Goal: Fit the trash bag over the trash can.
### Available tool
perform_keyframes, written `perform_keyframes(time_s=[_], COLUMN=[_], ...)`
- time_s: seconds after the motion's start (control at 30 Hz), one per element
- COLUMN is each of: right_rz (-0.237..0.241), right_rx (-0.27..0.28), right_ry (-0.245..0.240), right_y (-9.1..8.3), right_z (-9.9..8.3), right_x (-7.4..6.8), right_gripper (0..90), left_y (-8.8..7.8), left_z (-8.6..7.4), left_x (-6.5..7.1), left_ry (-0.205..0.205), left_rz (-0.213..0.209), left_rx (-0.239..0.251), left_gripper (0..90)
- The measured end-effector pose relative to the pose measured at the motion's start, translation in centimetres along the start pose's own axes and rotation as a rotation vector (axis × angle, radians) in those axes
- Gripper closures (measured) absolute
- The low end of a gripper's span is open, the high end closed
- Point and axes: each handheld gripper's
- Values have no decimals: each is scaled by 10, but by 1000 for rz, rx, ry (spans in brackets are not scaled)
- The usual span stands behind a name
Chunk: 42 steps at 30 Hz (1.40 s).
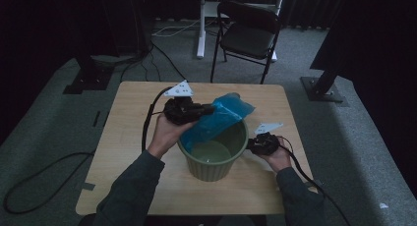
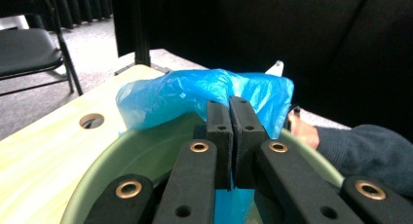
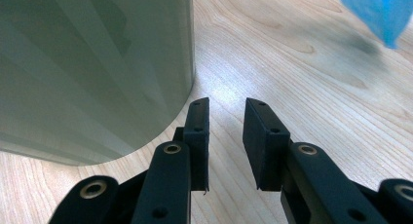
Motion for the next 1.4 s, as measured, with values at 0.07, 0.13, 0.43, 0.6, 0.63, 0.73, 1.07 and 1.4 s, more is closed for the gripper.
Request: perform_keyframes(time_s=[0.07, 0.13, 0.43, 0.6, 0.63, 0.73, 1.07, 1.4], right_rz=[0, -2, -3, -6, -6, -5, -8, -22], right_rx=[2, 3, 4, 11, 11, 7, 10, 39], right_ry=[0, 1, 0, 1, 1, -1, 1, 7], right_y=[0, 0, -1, -2, -2, -1, -2, -8], right_z=[0, 0, 0, 0, 0, 0, 0, 1], right_x=[0, 0, 0, 0, 0, 0, 0, 1], right_gripper=[719, 719, 718, 718, 718, 719, 718, 706], left_y=[-3, -6, -13, -17, -17, -20, -23, -24], left_z=[-3, -7, -24, -33, -33, -42, -58, -63], left_x=[-1, -3, 0, 2, 2, 1, -5, -10], left_ry=[-3, -4, 5, 16, 16, 10, -10, -25], left_rz=[7, 12, 26, 39, 39, 44, 77, 96], left_rx=[-2, -6, -23, -40, -40, -51, -76, -76], left_gripper=[878, 877, 869, 867, 867, 864, 848, 742])
Point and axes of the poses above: each handheld gripper's, and its own axes: y roughly forward along the jaws, z roughly out of its top, x roughly to its right, and after that the axes turned 9 degrees about z, right-handed
